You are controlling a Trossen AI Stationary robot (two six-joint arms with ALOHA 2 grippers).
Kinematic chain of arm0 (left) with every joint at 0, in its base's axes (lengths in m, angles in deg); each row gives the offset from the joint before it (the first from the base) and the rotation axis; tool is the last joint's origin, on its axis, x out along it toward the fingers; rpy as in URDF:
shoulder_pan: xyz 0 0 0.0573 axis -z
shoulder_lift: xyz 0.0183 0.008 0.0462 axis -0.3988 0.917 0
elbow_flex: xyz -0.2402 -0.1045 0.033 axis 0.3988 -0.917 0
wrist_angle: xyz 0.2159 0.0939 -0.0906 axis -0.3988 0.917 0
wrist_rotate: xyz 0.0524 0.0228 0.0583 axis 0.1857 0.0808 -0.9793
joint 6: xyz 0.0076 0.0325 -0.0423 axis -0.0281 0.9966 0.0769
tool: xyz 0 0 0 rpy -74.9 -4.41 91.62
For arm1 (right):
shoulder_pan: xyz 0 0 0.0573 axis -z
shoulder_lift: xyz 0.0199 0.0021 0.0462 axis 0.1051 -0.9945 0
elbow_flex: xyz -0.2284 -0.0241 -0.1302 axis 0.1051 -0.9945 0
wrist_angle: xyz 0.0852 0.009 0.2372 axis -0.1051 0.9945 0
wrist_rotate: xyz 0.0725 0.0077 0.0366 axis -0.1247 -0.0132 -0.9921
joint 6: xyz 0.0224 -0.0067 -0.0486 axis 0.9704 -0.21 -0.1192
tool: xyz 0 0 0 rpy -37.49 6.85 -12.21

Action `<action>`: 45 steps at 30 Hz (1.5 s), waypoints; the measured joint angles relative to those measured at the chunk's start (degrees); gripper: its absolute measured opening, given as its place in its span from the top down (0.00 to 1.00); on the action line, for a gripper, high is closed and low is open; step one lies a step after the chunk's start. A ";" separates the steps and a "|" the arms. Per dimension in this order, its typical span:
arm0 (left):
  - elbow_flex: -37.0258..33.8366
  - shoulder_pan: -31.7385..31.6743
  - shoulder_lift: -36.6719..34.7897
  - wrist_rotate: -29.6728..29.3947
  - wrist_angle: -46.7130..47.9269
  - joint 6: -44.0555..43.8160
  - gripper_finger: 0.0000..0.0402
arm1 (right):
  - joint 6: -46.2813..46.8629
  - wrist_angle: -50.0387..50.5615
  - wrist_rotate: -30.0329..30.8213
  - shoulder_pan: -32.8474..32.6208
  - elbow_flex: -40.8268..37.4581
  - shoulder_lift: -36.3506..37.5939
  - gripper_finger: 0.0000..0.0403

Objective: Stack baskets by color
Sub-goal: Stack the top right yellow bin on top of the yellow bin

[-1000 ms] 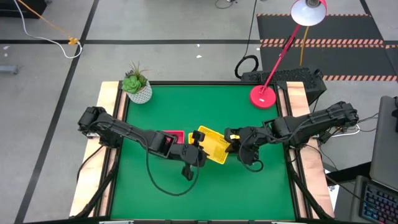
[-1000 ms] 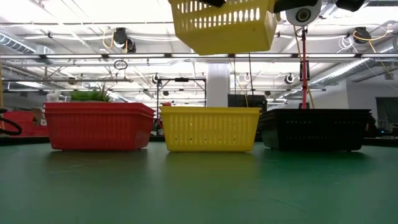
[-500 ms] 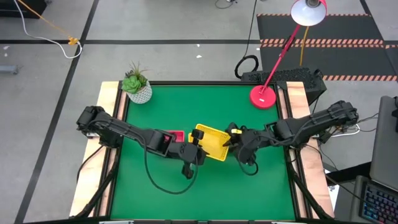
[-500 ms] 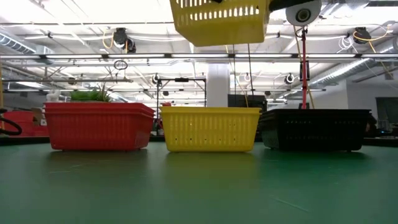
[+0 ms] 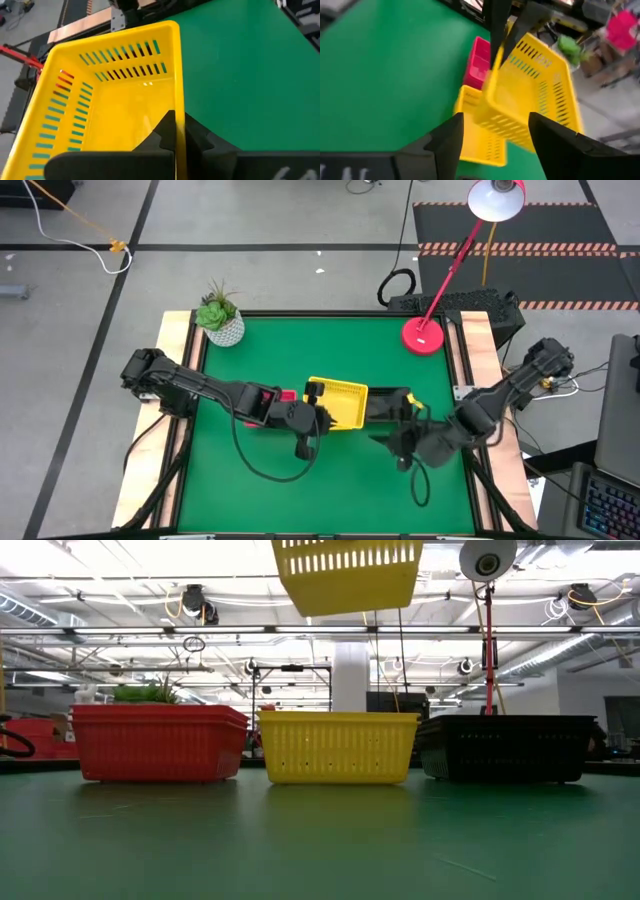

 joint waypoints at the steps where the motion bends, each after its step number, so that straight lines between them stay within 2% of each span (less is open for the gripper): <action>1: 0.00 -0.07 0.00 0.02 -0.11 -0.77 0.98 | 2.99 0.46 0.18 -1.21 0.00 0.06 0.45; 8: 0.00 0.10 0.00 -1.43 -0.21 -6.84 0.99 | 21.97 1.51 1.21 -10.88 -1.21 0.10 0.45; 13: 0.00 1.00 0.27 -3.06 -1.82 -9.38 0.97 | 24.15 1.83 7.58 -14.65 -2.06 0.12 0.45; 17: 0.00 1.59 1.88 -3.32 -2.36 -10.77 0.99 | 25.67 1.88 10.23 -15.73 -3.53 0.10 0.45; 32: -0.04 2.54 11.93 -9.02 -2.90 -12.95 0.97 | 25.44 3.78 10.41 -16.40 -9.17 0.12 0.46; 38: -0.80 2.47 12.83 -11.21 -2.76 -12.86 0.97 | 25.46 4.00 10.41 -16.40 -9.51 0.12 0.46; 42: -5.44 1.72 11.22 -13.97 -2.94 -11.38 0.97 | 25.46 4.03 10.41 -16.38 -9.51 0.12 0.46; 45: -9.10 0.20 8.81 -11.75 -9.05 -10.51 0.99 | 25.46 4.03 10.41 -16.38 -9.51 0.14 0.46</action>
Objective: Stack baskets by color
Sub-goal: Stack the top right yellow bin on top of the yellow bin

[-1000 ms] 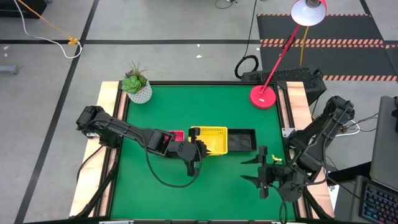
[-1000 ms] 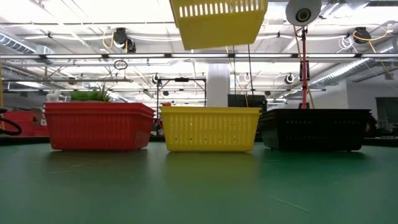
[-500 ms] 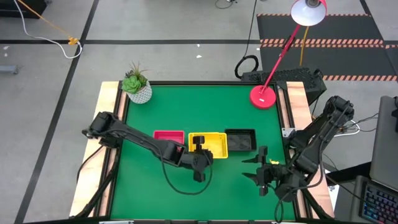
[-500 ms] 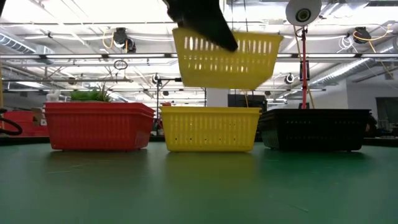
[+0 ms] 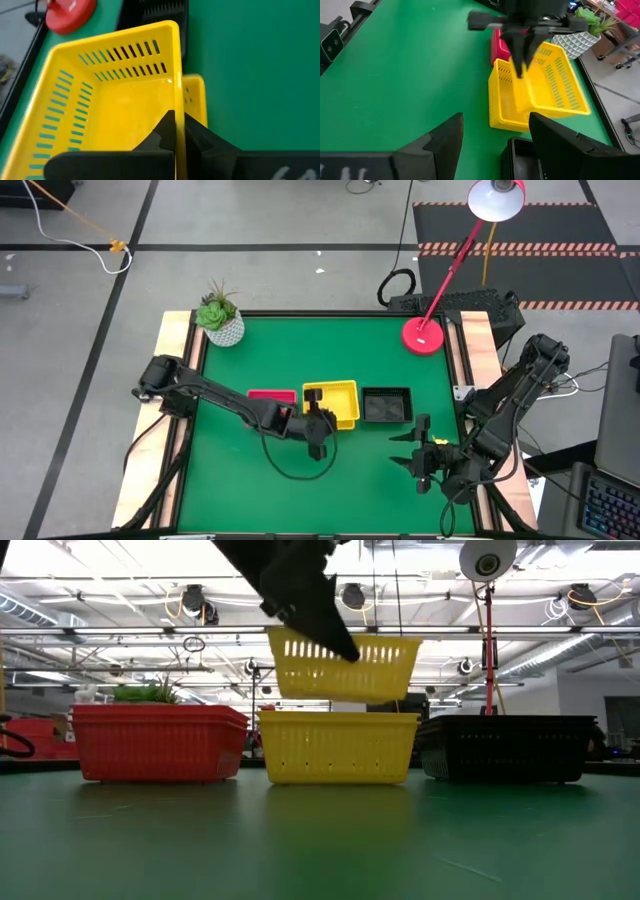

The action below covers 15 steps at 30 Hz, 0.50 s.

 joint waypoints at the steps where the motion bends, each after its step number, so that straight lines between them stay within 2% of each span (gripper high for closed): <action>1: -1.12 -0.44 -0.81 1.33 -1.86 0.38 0.99 | -0.02 0.00 0.00 0.00 0.00 0.00 0.46; 3: -2.57 -1.15 -1.29 3.36 -5.56 0.57 0.97 | -0.02 -0.02 0.00 0.00 0.00 0.00 0.46; 6: -5.14 -1.49 -1.18 3.73 -6.10 0.66 0.96 | -0.02 -0.03 0.01 0.00 0.00 0.02 0.46; 12: -9.85 -1.59 -1.19 3.92 -13.40 1.34 0.99 | -0.02 -0.44 0.00 0.00 0.00 0.02 0.46; 15: -10.33 -1.38 -1.20 4.25 -15.18 2.08 0.96 | -0.04 -0.46 0.02 0.00 0.00 0.02 0.46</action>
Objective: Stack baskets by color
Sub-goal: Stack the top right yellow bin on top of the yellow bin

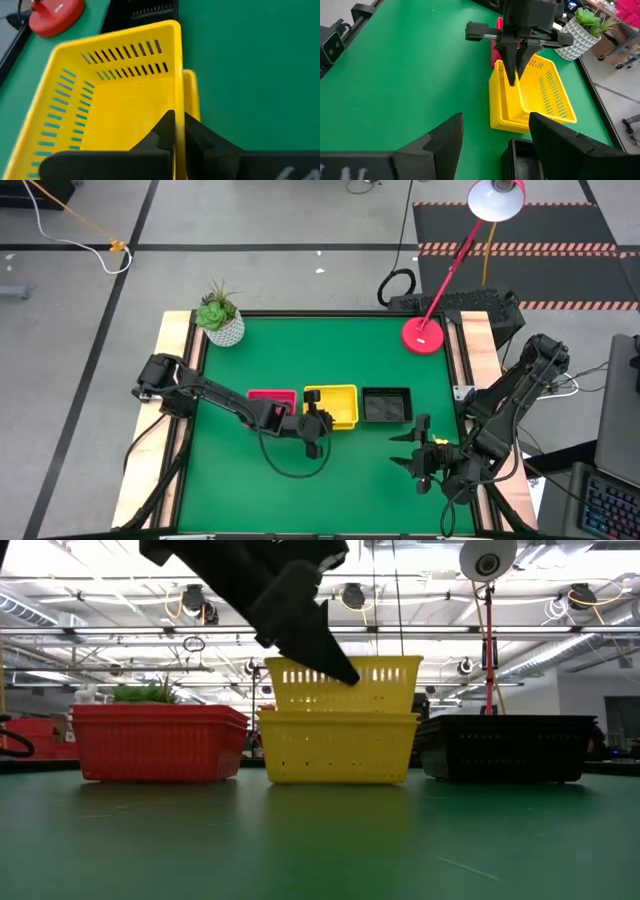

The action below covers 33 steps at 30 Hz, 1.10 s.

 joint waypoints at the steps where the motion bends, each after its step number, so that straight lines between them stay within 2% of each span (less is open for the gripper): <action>1: -0.04 0.00 -0.02 0.06 -0.11 0.00 0.95 | 0.00 -0.02 0.00 0.00 0.00 0.00 0.46; 12: -0.17 -0.02 -0.02 2.12 0.13 1.46 0.98 | -0.02 -0.01 0.00 0.00 0.00 0.00 0.46; 22: -0.17 -0.07 -0.02 2.12 0.15 1.29 0.80 | -0.02 -0.02 0.00 0.00 0.00 0.00 0.46; 33: -0.17 -0.07 -0.02 2.36 0.15 -1.11 0.78 | -0.01 -0.14 0.00 0.00 0.00 0.00 0.46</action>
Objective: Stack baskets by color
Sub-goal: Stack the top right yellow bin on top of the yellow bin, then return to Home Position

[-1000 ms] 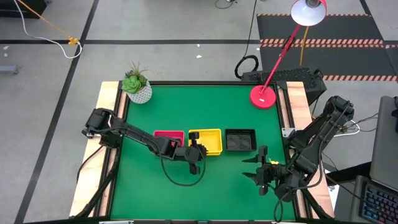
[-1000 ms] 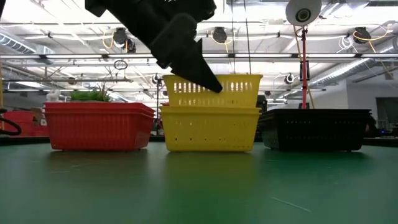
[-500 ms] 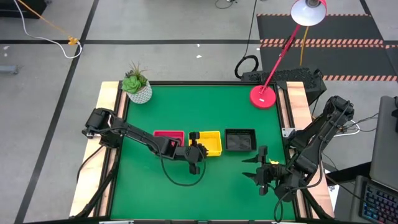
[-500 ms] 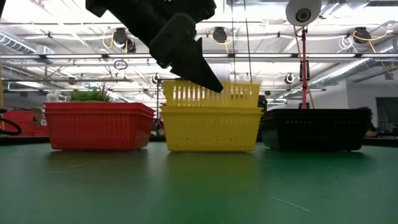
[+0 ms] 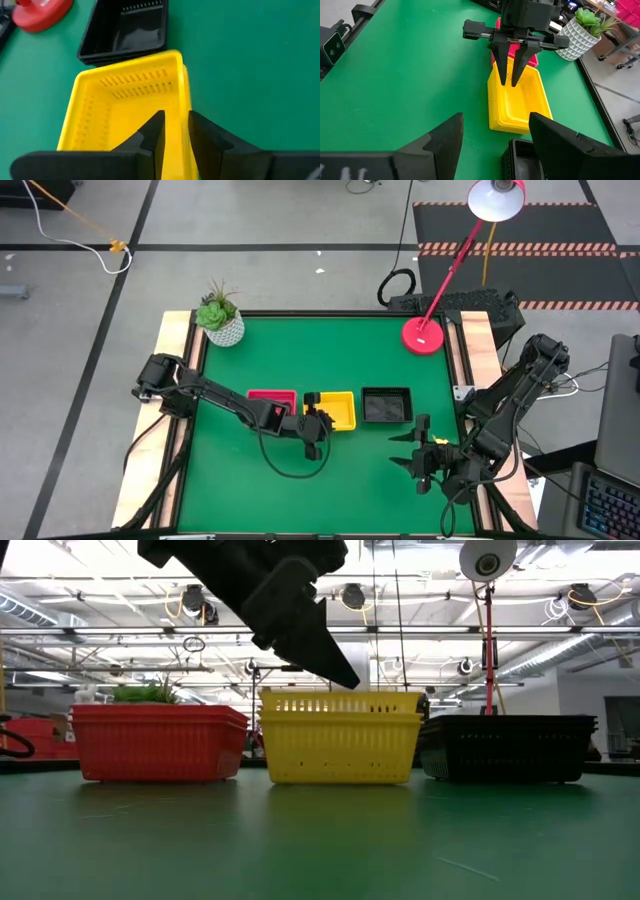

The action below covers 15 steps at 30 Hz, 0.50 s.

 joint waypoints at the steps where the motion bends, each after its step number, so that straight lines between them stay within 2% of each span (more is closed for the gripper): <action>1: 0.00 -0.01 -0.03 0.93 -0.01 -0.58 0.78 | -0.01 -0.17 0.00 0.00 0.00 0.00 0.46; 4: 0.03 -0.25 -0.89 3.97 -0.01 -1.95 0.78 | -0.01 -0.35 0.00 0.00 0.02 0.00 0.46; 9: 0.09 -0.57 -2.76 4.11 1.01 -3.17 0.78 | -0.01 -0.37 0.00 0.04 0.02 0.00 0.46; 15: 0.52 -0.75 -10.56 4.08 4.06 -3.58 0.78 | 0.01 -0.76 0.04 0.04 0.04 0.00 0.46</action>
